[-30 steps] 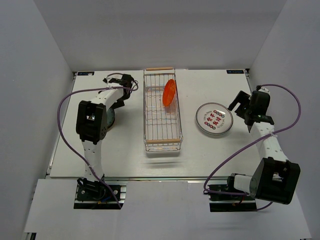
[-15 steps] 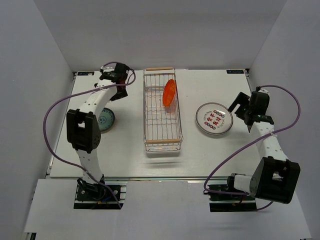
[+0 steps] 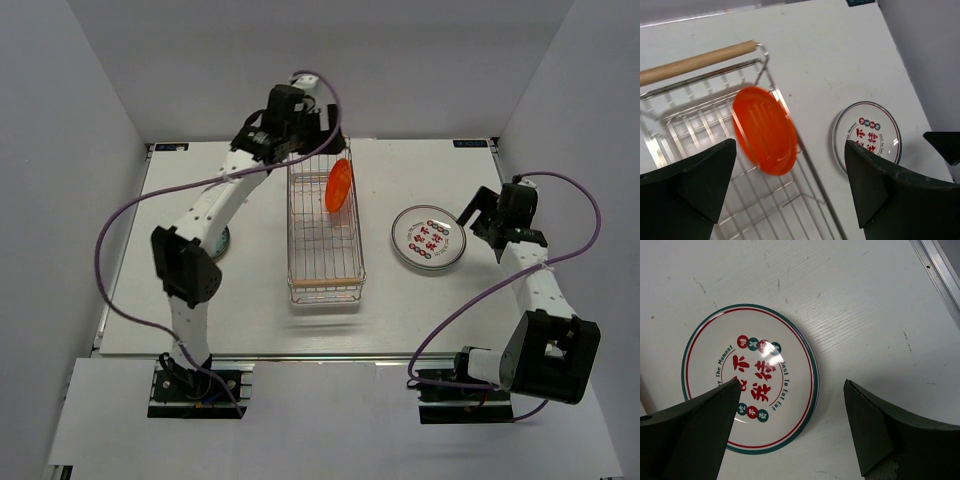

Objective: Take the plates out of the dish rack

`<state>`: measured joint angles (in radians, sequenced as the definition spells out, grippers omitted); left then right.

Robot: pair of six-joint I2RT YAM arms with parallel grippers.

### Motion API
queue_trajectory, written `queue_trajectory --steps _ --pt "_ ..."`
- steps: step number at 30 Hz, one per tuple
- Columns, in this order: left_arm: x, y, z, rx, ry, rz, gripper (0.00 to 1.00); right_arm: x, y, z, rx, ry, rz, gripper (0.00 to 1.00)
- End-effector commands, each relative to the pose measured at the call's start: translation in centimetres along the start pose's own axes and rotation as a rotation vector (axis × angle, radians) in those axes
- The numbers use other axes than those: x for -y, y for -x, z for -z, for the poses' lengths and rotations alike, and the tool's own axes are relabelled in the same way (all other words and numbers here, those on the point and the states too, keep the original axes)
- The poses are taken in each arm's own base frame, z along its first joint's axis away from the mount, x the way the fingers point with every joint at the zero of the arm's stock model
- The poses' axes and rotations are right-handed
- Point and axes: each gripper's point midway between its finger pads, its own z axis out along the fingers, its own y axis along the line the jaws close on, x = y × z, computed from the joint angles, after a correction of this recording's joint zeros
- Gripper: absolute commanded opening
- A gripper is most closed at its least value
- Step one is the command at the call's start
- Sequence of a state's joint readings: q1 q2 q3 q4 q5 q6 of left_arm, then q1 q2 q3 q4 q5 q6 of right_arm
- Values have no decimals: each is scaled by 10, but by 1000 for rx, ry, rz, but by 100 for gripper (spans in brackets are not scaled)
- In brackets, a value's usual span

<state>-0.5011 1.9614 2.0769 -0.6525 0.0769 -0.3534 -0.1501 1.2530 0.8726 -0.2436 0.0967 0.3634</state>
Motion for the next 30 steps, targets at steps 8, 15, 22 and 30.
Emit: queue_trajectory --steps 8,15,22,30 --pt "39 -33 -54 -55 -15 -88 98 8 13 -1 5 -77 -26 89" --pt "26 -49 -70 -66 87 -105 80 12 10 -5 -25 -103 -31 89" --pt "15 -61 -79 -82 151 -114 73 12 10 -5 -27 -103 -31 89" --pt "9 -79 -90 -124 165 -97 71 12 8 -5 -34 -105 -31 89"
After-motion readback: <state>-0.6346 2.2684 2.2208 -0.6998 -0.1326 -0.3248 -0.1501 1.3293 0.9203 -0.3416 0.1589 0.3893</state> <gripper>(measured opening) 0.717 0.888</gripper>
